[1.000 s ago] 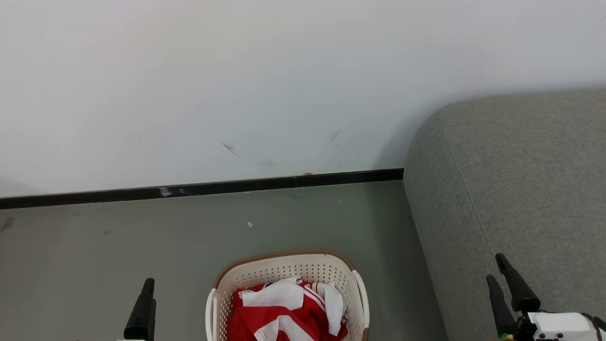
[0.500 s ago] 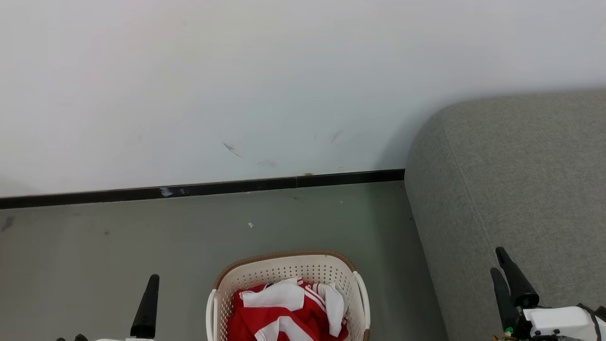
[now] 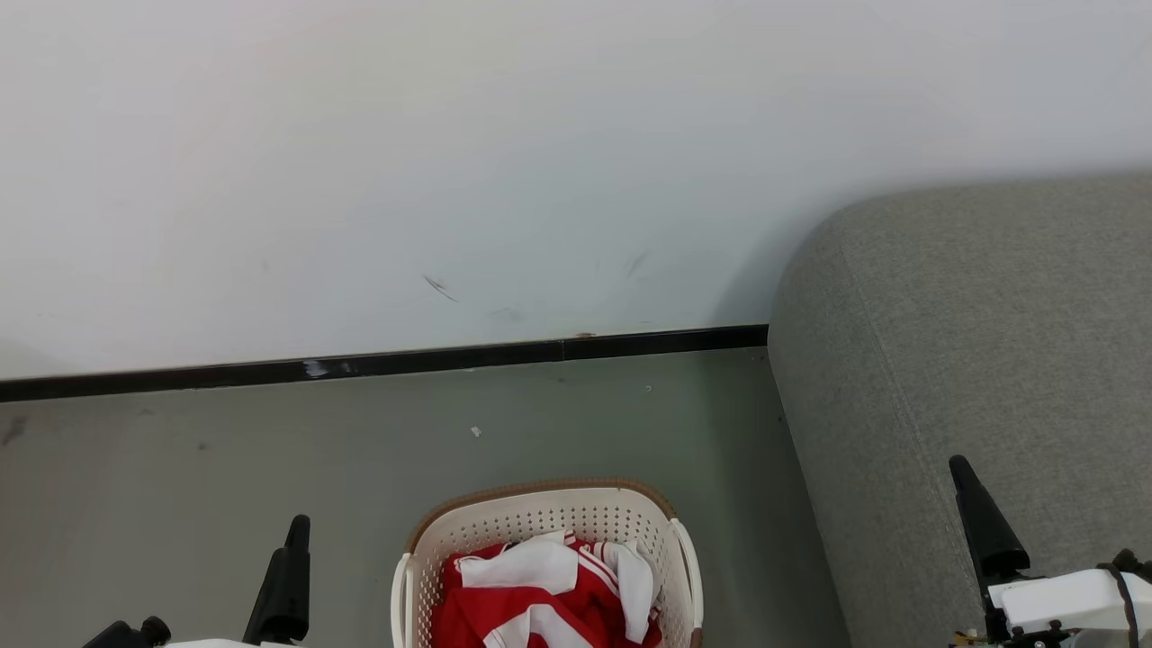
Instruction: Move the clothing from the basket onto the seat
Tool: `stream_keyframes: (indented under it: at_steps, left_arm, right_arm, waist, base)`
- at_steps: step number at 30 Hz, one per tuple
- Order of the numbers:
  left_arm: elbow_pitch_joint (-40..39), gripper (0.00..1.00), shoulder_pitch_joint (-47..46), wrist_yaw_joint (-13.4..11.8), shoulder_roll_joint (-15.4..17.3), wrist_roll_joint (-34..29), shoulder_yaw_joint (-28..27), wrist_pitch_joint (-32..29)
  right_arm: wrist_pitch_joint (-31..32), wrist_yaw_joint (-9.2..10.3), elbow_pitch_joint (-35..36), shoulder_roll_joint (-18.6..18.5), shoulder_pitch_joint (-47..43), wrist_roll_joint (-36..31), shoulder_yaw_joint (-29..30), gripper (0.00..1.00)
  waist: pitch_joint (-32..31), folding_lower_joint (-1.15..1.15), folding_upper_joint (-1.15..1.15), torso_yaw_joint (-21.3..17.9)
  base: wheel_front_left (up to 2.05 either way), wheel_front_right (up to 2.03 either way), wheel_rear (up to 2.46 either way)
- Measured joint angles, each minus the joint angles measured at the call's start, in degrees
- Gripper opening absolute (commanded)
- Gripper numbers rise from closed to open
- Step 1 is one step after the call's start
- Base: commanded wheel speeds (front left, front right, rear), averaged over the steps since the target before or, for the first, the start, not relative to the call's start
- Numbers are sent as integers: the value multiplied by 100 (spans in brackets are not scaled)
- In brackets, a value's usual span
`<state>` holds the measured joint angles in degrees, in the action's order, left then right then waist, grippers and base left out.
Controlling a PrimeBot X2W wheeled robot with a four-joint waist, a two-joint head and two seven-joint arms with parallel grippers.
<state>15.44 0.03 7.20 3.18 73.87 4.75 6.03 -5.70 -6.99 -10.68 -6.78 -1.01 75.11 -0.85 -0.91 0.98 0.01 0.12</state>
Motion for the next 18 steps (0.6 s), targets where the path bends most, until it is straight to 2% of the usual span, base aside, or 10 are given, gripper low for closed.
stream_keyframes:
  at_steps: [18]
  left_arm:
    - [-266, 100, 0, -49, -8, -2336, 8, 272]
  right_arm:
    - [-294, -4, 252, -189, -94, -2260, -12, 100]
  waist:
    - [86, -79, 0, -18]
  base:
    - [0, 0, 0]
